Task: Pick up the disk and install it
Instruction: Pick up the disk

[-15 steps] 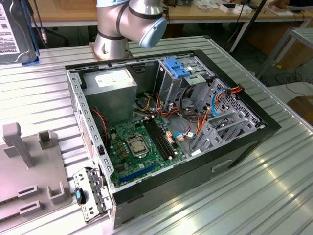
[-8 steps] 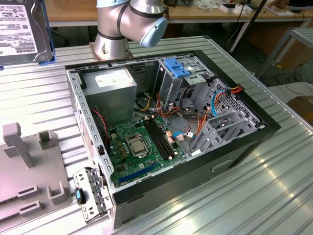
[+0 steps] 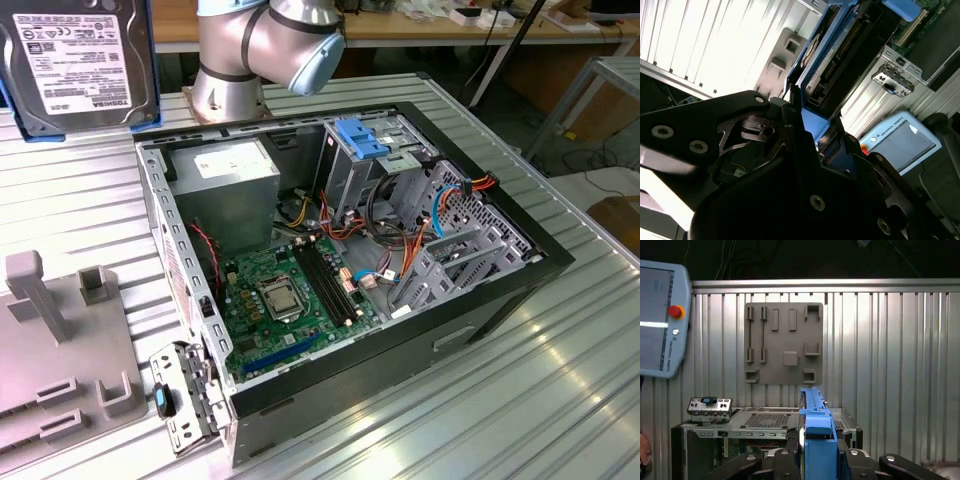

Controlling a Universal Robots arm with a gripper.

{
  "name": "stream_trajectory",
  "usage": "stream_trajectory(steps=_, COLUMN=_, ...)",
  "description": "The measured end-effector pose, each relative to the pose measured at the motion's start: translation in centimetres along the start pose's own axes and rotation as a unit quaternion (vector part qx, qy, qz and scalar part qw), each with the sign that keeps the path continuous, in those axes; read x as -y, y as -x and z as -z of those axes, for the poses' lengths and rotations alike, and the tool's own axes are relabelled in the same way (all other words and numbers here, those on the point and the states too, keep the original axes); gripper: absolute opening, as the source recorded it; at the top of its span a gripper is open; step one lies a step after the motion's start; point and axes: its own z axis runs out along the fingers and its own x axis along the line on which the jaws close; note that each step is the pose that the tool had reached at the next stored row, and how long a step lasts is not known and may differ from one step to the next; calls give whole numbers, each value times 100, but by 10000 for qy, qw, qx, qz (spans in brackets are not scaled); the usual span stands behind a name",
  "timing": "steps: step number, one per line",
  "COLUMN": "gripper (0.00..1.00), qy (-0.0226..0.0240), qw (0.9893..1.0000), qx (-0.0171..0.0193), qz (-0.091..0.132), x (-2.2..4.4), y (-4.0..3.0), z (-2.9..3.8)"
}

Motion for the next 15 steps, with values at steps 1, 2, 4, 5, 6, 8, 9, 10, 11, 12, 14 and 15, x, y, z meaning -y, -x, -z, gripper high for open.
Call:
stream_trajectory(steps=1, gripper=37, qy=0, qw=10000, qx=-3, qz=0, x=40, y=0, z=-2)
stream_trajectory(steps=2, gripper=37, qy=1, qw=10000, qx=-6, qz=1, x=86, y=0, z=-4)
stream_trajectory(steps=4, gripper=37, qy=0, qw=10000, qx=-11, qz=1, x=159, y=0, z=-9)
stream_trajectory(steps=5, gripper=37, qy=0, qw=10000, qx=-16, qz=0, x=201, y=1, z=-13)
stream_trajectory(steps=6, gripper=37, qy=0, qw=10000, qx=-25, qz=1, x=265, y=1, z=-17)
stream_trajectory(steps=8, gripper=37, qy=0, qw=10000, qx=-46, qz=1, x=385, y=1, z=-28)
stream_trajectory(steps=9, gripper=37, qy=0, qw=10000, qx=-56, qz=2, x=430, y=2, z=-33)
stream_trajectory(steps=10, gripper=37, qy=0, qw=10000, qx=-80, qz=2, x=510, y=2, z=-43)
stream_trajectory(steps=11, gripper=37, qy=0, qw=10000, qx=-95, qz=2, x=554, y=2, z=-51)
stream_trajectory(steps=12, gripper=37, qy=0, qw=9999, qx=-106, qz=2, x=578, y=2, z=-57)
stream_trajectory(steps=14, gripper=37, qy=0, qw=9999, qx=-133, qz=0, x=625, y=3, z=-70)
stream_trajectory(steps=15, gripper=37, qy=0, qw=9999, qx=-145, qz=-1, x=652, y=2, z=-82)
